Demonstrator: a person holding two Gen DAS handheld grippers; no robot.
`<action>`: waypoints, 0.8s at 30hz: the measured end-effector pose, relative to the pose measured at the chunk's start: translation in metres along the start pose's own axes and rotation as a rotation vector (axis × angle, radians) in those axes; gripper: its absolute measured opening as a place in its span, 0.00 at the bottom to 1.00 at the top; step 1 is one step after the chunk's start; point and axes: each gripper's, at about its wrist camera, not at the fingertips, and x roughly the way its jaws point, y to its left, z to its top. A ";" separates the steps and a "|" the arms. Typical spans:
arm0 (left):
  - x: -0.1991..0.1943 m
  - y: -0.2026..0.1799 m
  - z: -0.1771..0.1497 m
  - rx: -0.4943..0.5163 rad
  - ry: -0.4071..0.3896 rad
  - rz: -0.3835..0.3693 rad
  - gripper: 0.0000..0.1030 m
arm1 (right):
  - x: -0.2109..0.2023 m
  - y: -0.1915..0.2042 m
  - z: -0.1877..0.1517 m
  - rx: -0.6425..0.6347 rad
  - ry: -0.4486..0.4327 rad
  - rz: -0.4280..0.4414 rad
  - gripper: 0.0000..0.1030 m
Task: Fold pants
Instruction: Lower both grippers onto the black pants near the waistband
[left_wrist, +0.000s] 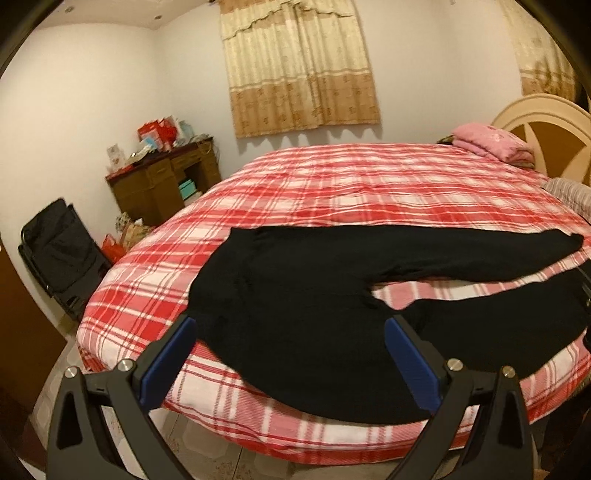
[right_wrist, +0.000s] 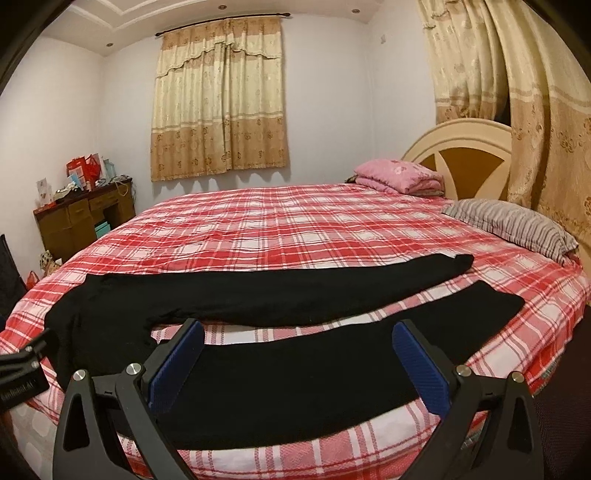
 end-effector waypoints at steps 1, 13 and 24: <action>0.004 0.003 0.001 -0.008 0.007 0.008 1.00 | 0.003 0.002 0.001 -0.006 0.003 0.010 0.99; 0.061 0.035 0.010 -0.030 0.104 0.087 1.00 | 0.072 0.064 0.017 -0.141 0.094 0.155 0.99; 0.130 0.059 0.047 -0.052 0.187 0.107 1.00 | 0.137 0.114 0.035 -0.222 0.205 0.228 0.99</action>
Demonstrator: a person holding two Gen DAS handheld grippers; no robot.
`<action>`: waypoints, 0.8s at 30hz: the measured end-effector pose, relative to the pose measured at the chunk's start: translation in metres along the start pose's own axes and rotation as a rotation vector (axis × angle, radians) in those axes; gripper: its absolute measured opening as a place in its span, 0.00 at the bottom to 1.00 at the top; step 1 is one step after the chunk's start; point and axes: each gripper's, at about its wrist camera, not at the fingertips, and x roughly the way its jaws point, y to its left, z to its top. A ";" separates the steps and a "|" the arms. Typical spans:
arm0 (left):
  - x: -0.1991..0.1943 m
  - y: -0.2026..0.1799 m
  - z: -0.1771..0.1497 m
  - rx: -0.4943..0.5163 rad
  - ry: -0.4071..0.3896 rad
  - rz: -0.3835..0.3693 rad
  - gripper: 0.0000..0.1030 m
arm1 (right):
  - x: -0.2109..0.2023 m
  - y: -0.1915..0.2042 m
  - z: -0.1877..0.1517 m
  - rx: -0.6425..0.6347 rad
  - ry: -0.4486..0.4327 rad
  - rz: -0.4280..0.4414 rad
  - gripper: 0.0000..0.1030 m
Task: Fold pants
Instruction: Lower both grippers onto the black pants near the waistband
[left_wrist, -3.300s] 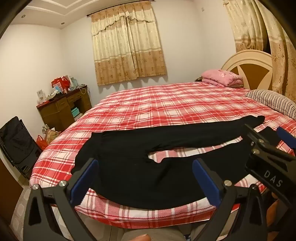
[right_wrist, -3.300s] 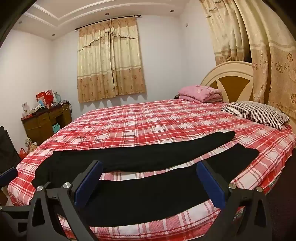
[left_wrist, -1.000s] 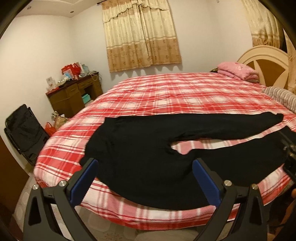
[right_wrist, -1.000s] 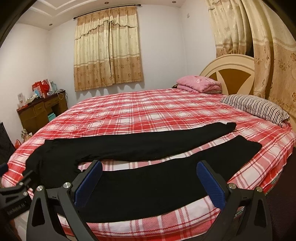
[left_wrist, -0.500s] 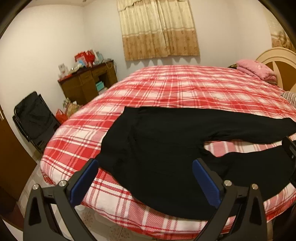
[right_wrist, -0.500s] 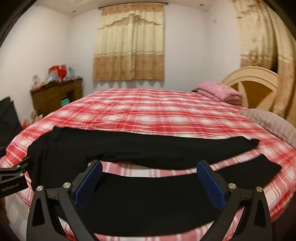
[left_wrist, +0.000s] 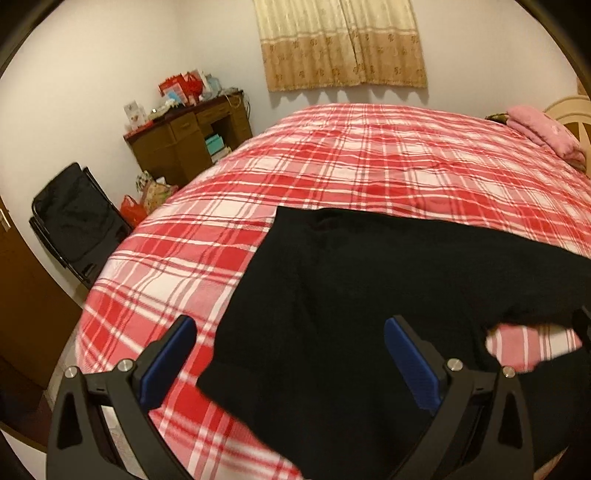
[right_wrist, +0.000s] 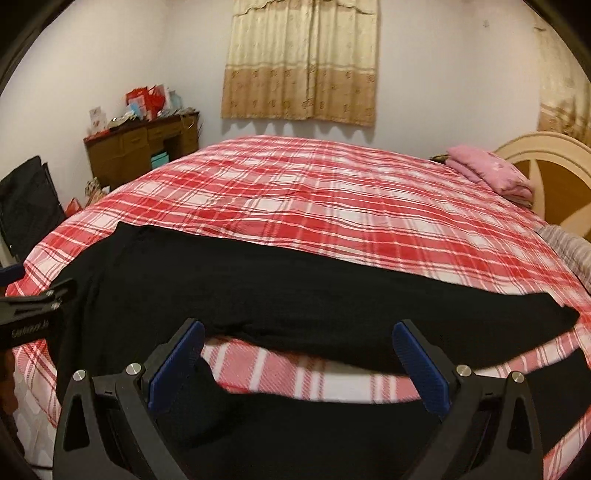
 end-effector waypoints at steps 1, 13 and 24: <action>0.005 -0.001 0.005 0.003 0.010 -0.004 1.00 | 0.007 0.002 0.005 -0.009 0.012 0.007 0.99; 0.047 -0.010 0.048 0.091 0.041 -0.071 1.00 | 0.053 0.002 0.030 -0.010 0.088 0.055 0.99; 0.062 -0.007 0.064 0.124 0.055 -0.107 0.97 | 0.059 -0.007 0.035 -0.020 0.069 0.079 0.99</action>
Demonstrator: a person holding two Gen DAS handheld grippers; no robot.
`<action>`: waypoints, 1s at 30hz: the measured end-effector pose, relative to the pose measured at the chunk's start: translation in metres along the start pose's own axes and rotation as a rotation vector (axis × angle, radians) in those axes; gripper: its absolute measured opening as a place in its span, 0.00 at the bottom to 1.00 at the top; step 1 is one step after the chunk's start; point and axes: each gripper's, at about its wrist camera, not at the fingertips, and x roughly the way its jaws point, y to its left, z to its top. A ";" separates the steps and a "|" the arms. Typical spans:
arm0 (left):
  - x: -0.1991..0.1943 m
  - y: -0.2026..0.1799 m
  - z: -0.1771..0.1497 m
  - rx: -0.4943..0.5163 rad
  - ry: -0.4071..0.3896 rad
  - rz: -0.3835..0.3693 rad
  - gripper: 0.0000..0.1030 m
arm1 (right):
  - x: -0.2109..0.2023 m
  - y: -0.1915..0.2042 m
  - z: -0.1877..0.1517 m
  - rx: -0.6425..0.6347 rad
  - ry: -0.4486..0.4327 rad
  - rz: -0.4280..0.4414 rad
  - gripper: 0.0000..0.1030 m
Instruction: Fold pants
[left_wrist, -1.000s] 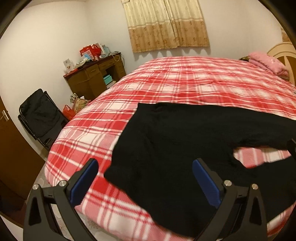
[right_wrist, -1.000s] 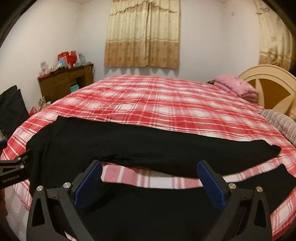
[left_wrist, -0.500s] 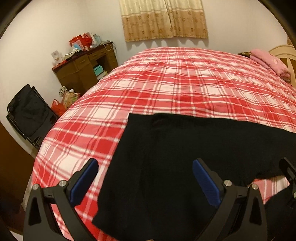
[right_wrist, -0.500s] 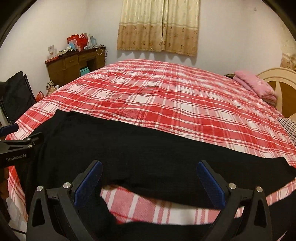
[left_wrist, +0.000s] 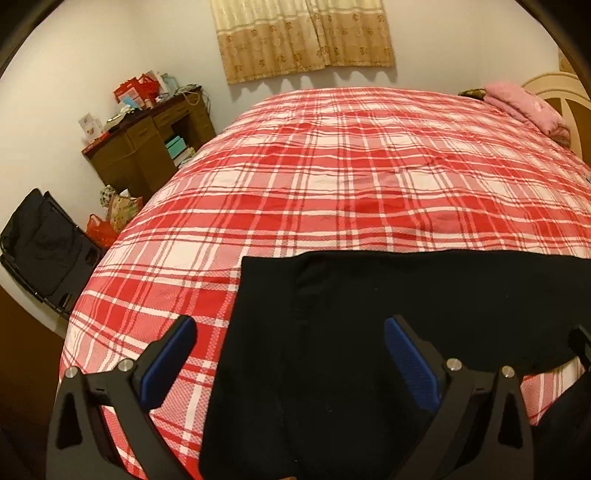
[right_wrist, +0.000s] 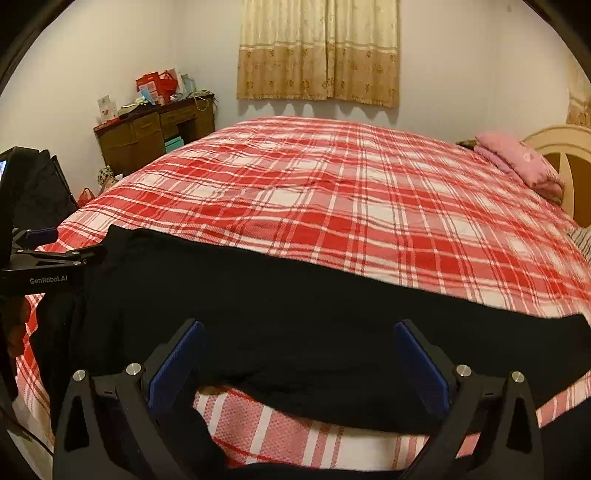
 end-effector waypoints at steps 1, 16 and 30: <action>0.001 0.001 0.001 0.009 0.006 -0.011 0.91 | 0.002 0.000 0.002 -0.007 0.002 0.004 0.99; 0.074 0.006 0.009 0.003 0.184 -0.018 0.61 | 0.022 0.006 0.003 -0.025 0.045 0.061 0.99; 0.086 0.002 0.004 0.025 0.143 -0.036 0.44 | 0.069 -0.009 0.042 -0.079 0.107 0.118 0.99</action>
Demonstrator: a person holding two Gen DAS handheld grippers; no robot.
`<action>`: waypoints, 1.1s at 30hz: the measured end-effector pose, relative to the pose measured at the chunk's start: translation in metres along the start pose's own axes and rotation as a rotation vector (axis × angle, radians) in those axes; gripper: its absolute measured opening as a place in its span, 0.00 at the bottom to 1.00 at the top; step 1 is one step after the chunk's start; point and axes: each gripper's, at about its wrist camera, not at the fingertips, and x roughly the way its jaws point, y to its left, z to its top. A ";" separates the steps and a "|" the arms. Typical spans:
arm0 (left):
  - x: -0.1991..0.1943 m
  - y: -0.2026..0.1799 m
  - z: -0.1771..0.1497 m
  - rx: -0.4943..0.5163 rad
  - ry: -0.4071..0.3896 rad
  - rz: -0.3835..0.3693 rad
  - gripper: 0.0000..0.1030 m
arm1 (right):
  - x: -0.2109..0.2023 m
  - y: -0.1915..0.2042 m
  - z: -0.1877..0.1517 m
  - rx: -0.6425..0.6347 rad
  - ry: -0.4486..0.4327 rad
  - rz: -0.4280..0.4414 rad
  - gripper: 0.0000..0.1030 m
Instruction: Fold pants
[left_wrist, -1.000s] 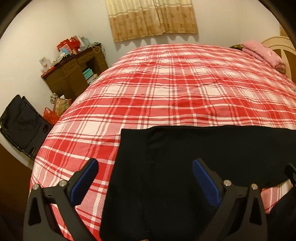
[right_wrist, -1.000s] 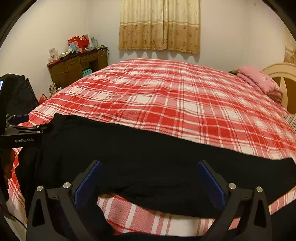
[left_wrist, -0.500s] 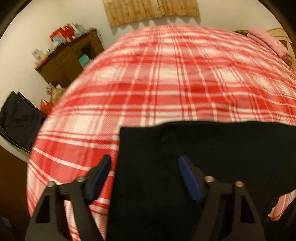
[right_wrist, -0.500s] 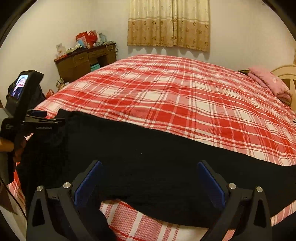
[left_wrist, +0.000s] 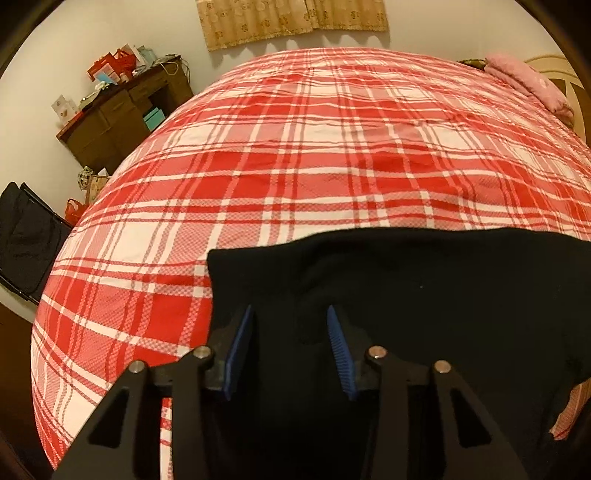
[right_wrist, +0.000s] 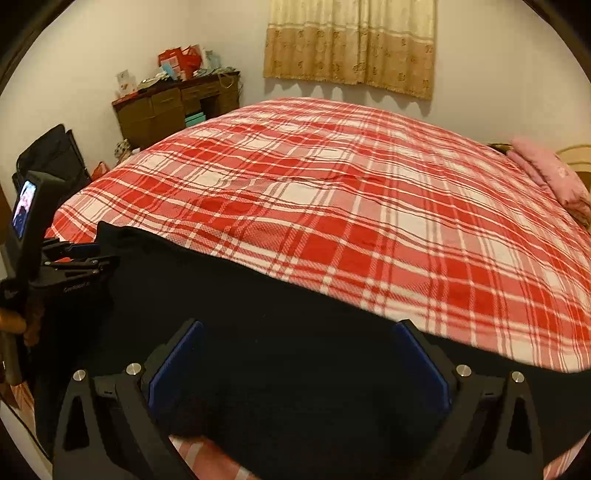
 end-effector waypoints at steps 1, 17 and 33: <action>0.000 -0.001 0.002 0.002 0.006 0.004 0.45 | 0.005 -0.001 0.004 -0.001 0.011 0.015 0.99; 0.032 -0.007 0.045 0.021 0.026 -0.025 0.64 | 0.081 -0.009 0.016 -0.096 0.170 0.127 0.66; -0.035 -0.005 0.040 0.012 -0.169 -0.086 0.10 | 0.000 0.008 0.021 -0.102 0.024 0.170 0.04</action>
